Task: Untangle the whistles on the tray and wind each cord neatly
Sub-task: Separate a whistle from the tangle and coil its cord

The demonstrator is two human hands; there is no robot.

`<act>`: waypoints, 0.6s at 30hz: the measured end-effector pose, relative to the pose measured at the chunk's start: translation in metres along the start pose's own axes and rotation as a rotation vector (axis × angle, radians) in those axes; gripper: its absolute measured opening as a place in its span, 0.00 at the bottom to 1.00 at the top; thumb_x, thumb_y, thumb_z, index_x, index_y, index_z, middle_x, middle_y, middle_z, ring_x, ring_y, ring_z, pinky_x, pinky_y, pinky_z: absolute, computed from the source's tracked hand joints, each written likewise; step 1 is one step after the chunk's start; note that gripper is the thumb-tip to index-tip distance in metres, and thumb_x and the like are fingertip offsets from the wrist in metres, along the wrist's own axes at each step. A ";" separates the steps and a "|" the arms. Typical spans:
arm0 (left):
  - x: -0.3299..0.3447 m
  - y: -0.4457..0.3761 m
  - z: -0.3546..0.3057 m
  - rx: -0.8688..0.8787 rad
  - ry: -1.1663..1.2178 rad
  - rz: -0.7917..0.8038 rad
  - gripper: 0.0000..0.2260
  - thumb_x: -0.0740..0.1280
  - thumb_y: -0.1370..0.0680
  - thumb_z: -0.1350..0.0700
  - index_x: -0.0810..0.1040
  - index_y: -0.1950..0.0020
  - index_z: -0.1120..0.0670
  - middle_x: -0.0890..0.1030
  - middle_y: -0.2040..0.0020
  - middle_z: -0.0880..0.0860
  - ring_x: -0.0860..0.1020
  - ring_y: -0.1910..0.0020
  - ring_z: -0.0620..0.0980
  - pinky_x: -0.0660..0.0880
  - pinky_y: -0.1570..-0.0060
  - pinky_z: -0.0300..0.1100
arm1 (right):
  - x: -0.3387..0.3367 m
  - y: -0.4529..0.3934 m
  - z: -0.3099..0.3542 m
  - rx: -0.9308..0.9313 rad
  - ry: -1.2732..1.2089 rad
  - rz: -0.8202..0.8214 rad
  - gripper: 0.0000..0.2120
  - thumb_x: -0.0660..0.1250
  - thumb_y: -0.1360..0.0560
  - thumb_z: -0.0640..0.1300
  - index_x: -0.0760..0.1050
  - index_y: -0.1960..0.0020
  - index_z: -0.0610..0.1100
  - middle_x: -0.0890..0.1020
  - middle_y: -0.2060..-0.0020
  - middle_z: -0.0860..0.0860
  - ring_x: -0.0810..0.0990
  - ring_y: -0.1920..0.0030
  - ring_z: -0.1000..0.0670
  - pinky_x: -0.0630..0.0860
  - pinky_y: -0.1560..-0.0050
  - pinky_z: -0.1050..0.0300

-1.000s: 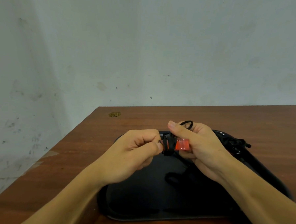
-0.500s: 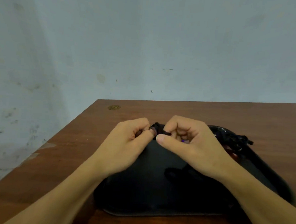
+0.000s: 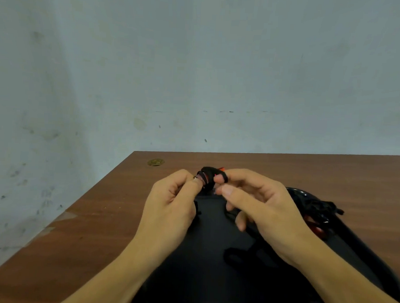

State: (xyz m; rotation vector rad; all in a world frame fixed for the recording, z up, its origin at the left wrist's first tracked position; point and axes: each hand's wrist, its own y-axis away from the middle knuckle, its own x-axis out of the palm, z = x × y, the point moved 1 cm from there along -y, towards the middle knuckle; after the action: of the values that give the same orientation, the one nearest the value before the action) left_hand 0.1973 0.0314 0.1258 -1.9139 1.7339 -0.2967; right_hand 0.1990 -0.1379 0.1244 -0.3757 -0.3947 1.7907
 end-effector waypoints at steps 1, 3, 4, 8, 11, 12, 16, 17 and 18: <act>0.001 0.001 0.000 0.000 0.001 -0.001 0.17 0.62 0.19 0.57 0.67 0.64 0.65 0.69 0.73 0.67 0.65 0.75 0.49 0.63 0.70 0.43 | 0.000 -0.001 0.000 0.022 -0.049 -0.017 0.09 0.71 0.29 0.46 0.86 0.50 0.52 0.85 0.54 0.43 0.78 0.63 0.55 0.73 0.72 0.62; 0.001 0.001 -0.001 0.006 -0.001 0.002 0.16 0.63 0.18 0.57 0.67 0.63 0.64 0.69 0.73 0.66 0.65 0.75 0.49 0.64 0.70 0.43 | 0.000 -0.001 0.001 0.037 -0.083 -0.031 0.09 0.70 0.29 0.46 0.86 0.51 0.52 0.85 0.53 0.43 0.78 0.62 0.57 0.73 0.72 0.62; 0.001 0.001 -0.001 0.008 0.004 0.004 0.16 0.63 0.18 0.58 0.67 0.64 0.64 0.69 0.73 0.66 0.64 0.75 0.49 0.64 0.70 0.43 | -0.001 -0.001 0.000 0.029 -0.073 -0.029 0.09 0.70 0.29 0.47 0.86 0.51 0.52 0.85 0.54 0.44 0.78 0.62 0.56 0.73 0.72 0.62; 0.002 0.003 0.001 -0.024 0.058 0.037 0.17 0.63 0.18 0.58 0.67 0.67 0.59 0.67 0.77 0.58 0.65 0.76 0.51 0.64 0.70 0.45 | -0.003 0.002 0.002 -0.144 0.331 -0.038 0.03 0.71 0.23 0.47 0.84 0.53 0.52 0.82 0.62 0.53 0.77 0.65 0.57 0.72 0.67 0.64; 0.002 0.004 0.003 -0.044 0.098 0.109 0.16 0.62 0.18 0.57 0.69 0.67 0.56 0.68 0.77 0.55 0.65 0.77 0.51 0.64 0.72 0.39 | -0.005 0.002 0.006 -0.267 0.584 -0.105 0.04 0.67 0.23 0.48 0.81 0.55 0.53 0.81 0.62 0.57 0.79 0.63 0.53 0.70 0.67 0.67; 0.003 0.004 0.003 -0.044 0.101 0.132 0.16 0.62 0.18 0.57 0.69 0.65 0.58 0.68 0.77 0.56 0.65 0.77 0.51 0.64 0.73 0.37 | -0.005 0.001 0.007 -0.289 0.617 -0.125 0.05 0.66 0.22 0.49 0.80 0.56 0.54 0.81 0.62 0.57 0.80 0.62 0.52 0.72 0.68 0.64; 0.005 0.007 0.002 -0.011 0.071 0.156 0.14 0.63 0.18 0.57 0.71 0.61 0.63 0.69 0.75 0.54 0.66 0.77 0.48 0.65 0.74 0.36 | -0.006 0.000 0.001 -0.235 0.544 -0.164 0.12 0.60 0.21 0.58 0.79 0.57 0.57 0.82 0.63 0.52 0.81 0.68 0.45 0.78 0.65 0.44; 0.006 0.007 0.002 0.014 0.048 0.153 0.14 0.64 0.18 0.56 0.71 0.61 0.61 0.69 0.75 0.55 0.66 0.77 0.49 0.65 0.74 0.38 | -0.005 0.000 0.000 -0.210 0.515 -0.187 0.13 0.59 0.21 0.59 0.79 0.57 0.57 0.82 0.64 0.50 0.81 0.68 0.45 0.77 0.64 0.43; 0.006 0.007 0.002 0.041 0.018 0.149 0.14 0.65 0.18 0.55 0.72 0.62 0.58 0.70 0.73 0.57 0.67 0.75 0.51 0.66 0.72 0.41 | -0.005 0.000 0.000 -0.190 0.487 -0.212 0.14 0.60 0.21 0.58 0.80 0.58 0.55 0.82 0.65 0.49 0.81 0.69 0.46 0.77 0.63 0.43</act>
State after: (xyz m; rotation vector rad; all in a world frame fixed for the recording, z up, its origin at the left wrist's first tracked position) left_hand 0.1927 0.0261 0.1194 -1.7468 1.8564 -0.2927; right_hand 0.2002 -0.1426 0.1247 -0.8507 -0.2468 1.4009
